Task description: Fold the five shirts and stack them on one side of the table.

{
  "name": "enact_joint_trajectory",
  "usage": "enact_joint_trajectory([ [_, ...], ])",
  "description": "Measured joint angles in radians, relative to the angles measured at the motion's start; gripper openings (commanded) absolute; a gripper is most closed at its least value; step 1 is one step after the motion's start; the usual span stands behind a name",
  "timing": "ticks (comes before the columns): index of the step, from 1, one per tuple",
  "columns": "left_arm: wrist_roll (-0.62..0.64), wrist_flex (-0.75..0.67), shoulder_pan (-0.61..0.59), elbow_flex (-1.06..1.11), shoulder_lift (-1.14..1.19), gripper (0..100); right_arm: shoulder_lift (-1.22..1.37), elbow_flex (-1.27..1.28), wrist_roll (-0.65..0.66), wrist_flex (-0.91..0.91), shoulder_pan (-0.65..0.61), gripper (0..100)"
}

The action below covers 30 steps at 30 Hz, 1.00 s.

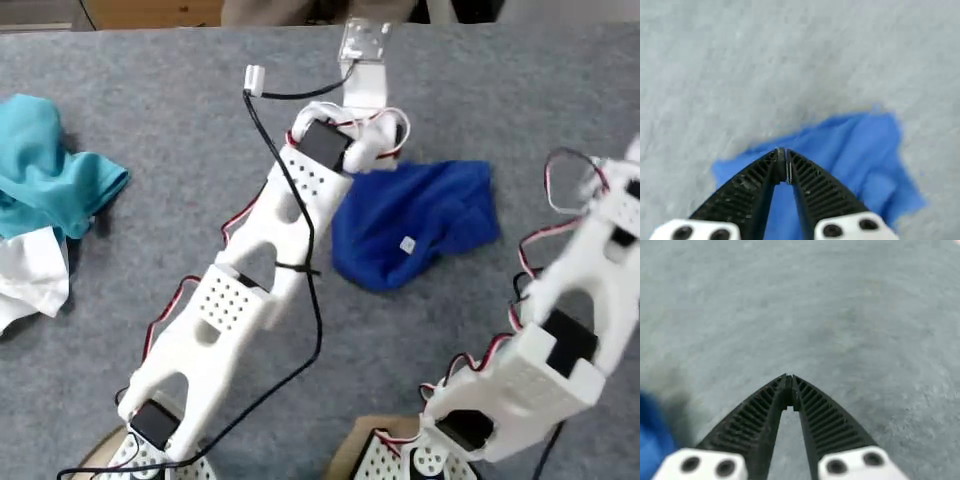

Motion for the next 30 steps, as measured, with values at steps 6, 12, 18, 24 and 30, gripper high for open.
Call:
enact_joint_trajectory([
  [6, 0.021, 0.035, -0.051, 0.129, 0.0, 2, 0.046, -0.261, 0.187, 0.35, -0.181, 0.5],
  [12, 0.103, 0.055, -0.104, 0.16, 0.0, 2, 0.204, -0.43, 0.253, 0.512, -0.315, 0.4],
  [18, 0.115, 0.064, -0.1, 0.183, 0.0, 2, 0.4, -0.529, 0.258, 0.534, -0.347, 0.4],
  [24, 0.175, 0.064, -0.109, 0.187, 0.0, 2, 0.623, -0.641, 0.258, 0.448, -0.356, 0.5],
  [30, 0.201, 0.064, -0.115, 0.189, 0.055, 2, 0.741, -0.824, 0.261, 0.494, -0.364, 0.5],
])
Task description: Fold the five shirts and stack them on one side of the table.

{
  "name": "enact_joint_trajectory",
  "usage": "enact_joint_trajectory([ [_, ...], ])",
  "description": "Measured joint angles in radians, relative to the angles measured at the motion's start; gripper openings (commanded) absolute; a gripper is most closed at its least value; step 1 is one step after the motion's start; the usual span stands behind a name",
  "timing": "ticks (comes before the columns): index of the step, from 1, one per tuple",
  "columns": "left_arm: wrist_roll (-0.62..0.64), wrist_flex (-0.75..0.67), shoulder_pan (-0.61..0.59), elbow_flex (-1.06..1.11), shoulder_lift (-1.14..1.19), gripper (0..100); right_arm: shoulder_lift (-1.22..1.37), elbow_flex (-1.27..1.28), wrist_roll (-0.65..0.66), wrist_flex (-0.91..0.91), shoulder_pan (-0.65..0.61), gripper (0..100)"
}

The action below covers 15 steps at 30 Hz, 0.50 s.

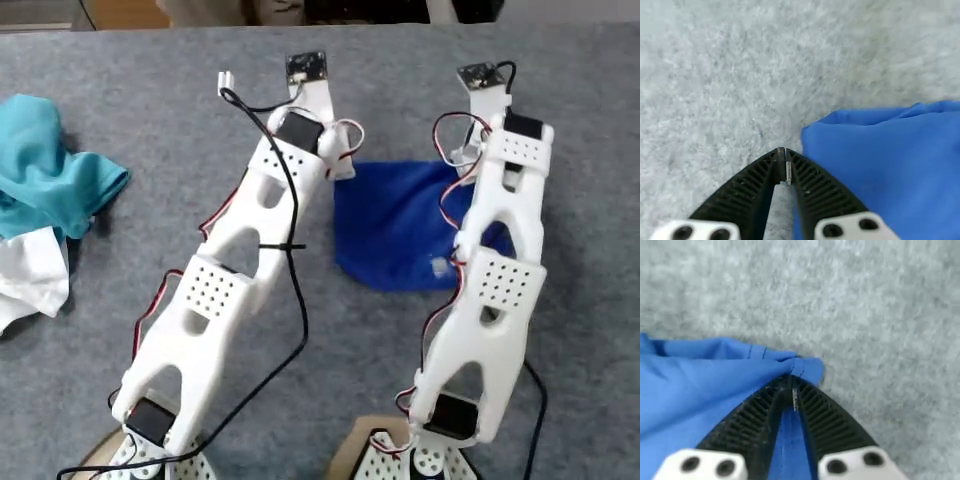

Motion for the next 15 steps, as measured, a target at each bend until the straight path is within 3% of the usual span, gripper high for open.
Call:
enact_joint_trajectory([
  [9, 0.008, 0.115, 0.026, -0.17, -0.012, 2, 0.002, -0.393, 0.002, 0.376, -0.002, 0.4],
  [15, 0.008, 0.08, 0.084, -0.181, -0.008, 2, 0.078, -0.618, 0.003, 0.471, 0.015, 0.4],
])
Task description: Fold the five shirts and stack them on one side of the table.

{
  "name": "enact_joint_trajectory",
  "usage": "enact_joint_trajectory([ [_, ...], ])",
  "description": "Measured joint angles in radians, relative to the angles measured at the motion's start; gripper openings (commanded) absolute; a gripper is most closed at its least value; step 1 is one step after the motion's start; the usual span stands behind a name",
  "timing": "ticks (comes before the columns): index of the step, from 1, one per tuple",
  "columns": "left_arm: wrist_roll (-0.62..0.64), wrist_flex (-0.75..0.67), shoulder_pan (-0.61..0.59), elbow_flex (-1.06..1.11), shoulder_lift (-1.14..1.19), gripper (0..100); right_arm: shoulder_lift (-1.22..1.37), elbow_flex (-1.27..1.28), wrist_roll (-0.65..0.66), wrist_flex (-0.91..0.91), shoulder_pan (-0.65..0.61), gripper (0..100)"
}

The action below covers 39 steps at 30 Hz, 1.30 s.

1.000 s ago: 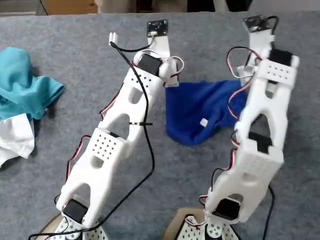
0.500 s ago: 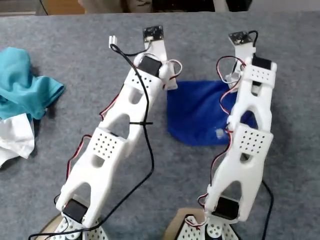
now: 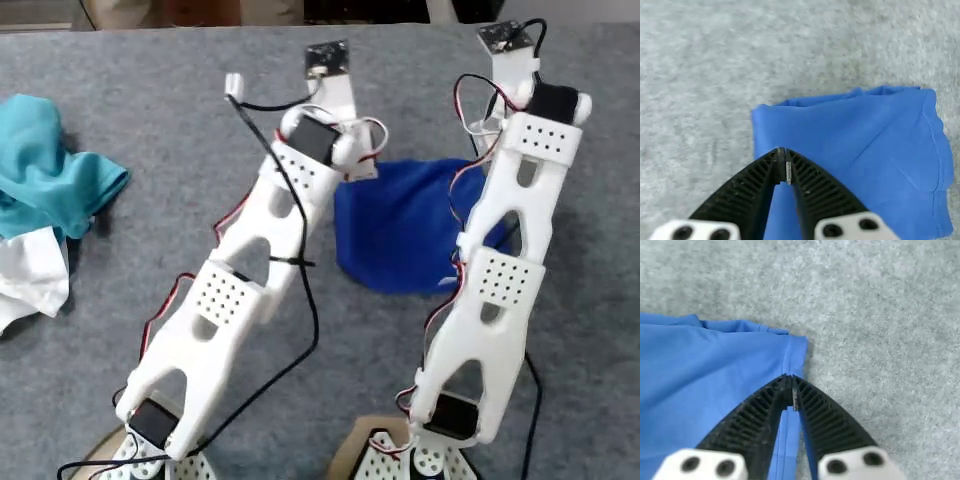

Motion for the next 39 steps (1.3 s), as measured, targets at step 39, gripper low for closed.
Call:
enact_joint_trajectory([
  [39, -0.173, 0.049, -0.091, -0.078, 0.183, 2, 0.258, -0.112, 0.043, -0.146, -0.078, 0.5],
])
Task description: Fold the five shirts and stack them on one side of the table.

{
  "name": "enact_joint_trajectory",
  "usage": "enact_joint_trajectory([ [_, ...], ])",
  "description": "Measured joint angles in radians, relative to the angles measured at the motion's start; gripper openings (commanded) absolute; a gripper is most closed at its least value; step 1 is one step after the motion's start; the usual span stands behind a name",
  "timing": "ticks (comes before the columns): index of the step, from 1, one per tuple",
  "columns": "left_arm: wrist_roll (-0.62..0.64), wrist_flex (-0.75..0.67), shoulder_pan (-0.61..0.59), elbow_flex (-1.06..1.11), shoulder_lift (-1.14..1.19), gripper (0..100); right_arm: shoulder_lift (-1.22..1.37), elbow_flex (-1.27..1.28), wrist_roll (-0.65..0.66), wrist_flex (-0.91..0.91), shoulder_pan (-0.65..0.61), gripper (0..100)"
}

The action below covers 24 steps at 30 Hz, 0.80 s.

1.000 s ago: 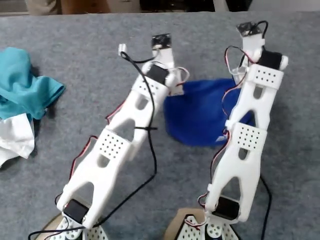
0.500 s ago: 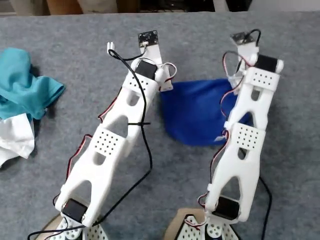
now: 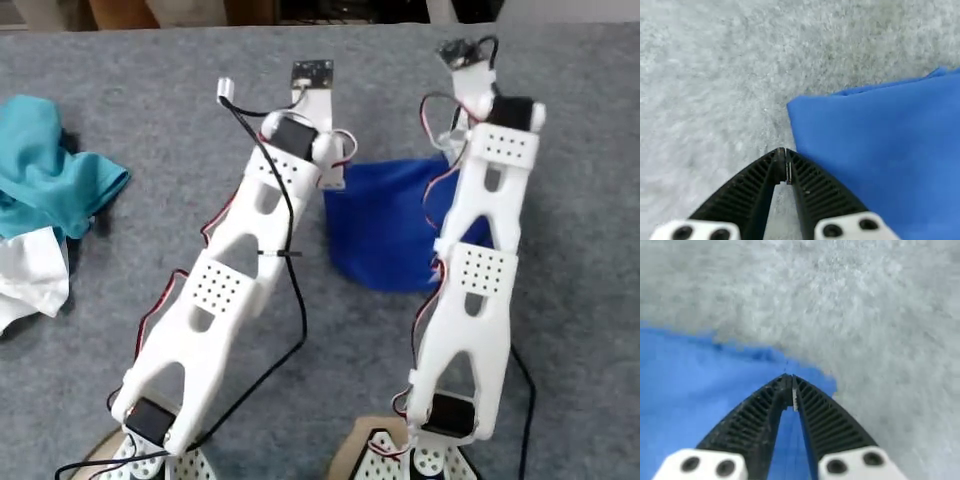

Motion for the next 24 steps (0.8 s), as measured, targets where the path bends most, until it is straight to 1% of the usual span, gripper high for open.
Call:
enact_joint_trajectory([
  [3, -0.002, -0.072, 0.0, 0.0, 0.094, 2, 0.075, -0.023, 0.0, -0.048, 0.0, 0.5],
  [10, -0.015, -0.091, -0.005, -0.012, 0.103, 2, 0.08, -0.055, 0.0, -0.026, 0.0, 0.5],
  [13, -0.058, -0.058, -0.005, -0.011, 0.055, 2, 0.02, -0.055, -0.011, 0.032, 0.0, 0.5],
  [17, -0.109, 0.005, 0.003, -0.011, -0.06, 2, -0.127, -0.055, -0.015, 0.12, 0.0, 0.4],
  [20, -0.192, 0.029, 0.023, -0.011, -0.126, 2, -0.222, -0.055, -0.035, 0.137, 0.0, 0.4],
  [24, -0.255, 0.098, 0.055, -0.011, -0.163, 2, -0.302, -0.055, -0.049, 0.198, 0.0, 0.4],
])
